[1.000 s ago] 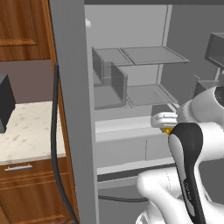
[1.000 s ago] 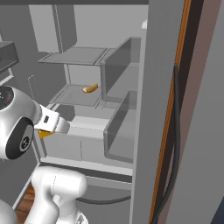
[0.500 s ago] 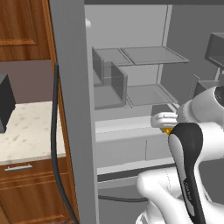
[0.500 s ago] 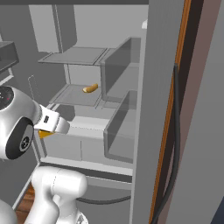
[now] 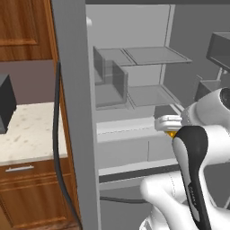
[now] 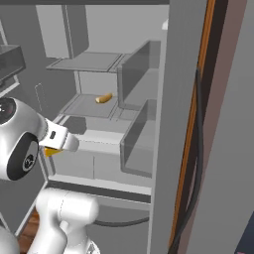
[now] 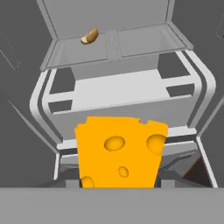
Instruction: Pick the cheese from the fridge and the cheese grater from the cabinet and place them next to the salad bowl.
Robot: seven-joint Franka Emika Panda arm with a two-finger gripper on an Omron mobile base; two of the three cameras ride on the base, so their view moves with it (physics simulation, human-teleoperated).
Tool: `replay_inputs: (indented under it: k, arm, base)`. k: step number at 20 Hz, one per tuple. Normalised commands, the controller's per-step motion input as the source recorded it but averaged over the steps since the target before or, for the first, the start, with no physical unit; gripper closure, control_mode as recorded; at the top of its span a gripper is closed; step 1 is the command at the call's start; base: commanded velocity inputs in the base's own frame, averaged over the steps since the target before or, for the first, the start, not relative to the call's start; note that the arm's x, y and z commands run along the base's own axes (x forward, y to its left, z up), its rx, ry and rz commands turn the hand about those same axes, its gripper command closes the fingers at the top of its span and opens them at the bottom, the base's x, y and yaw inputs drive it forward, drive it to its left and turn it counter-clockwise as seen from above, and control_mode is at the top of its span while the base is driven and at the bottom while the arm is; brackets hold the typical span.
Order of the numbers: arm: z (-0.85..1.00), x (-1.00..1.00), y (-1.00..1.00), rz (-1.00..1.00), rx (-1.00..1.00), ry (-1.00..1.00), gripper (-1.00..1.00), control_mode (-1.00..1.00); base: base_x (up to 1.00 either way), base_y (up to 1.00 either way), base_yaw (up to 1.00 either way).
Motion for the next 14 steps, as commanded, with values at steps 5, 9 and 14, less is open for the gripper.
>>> replay_inputs:
  k: [5,9,14]
  arm:
    - [0.00,0.00,0.00,0.00,0.00,0.00,1.00,1.00]
    - [0.00,0.00,0.00,0.00,0.00,0.00,1.00,1.00]
    - [0.00,0.00,0.00,0.00,0.00,0.00,1.00,1.00]
  base:
    - [-0.59,0.00,0.00]
    - [-0.65,0.00,0.00]
    - [-0.65,0.00,0.00]
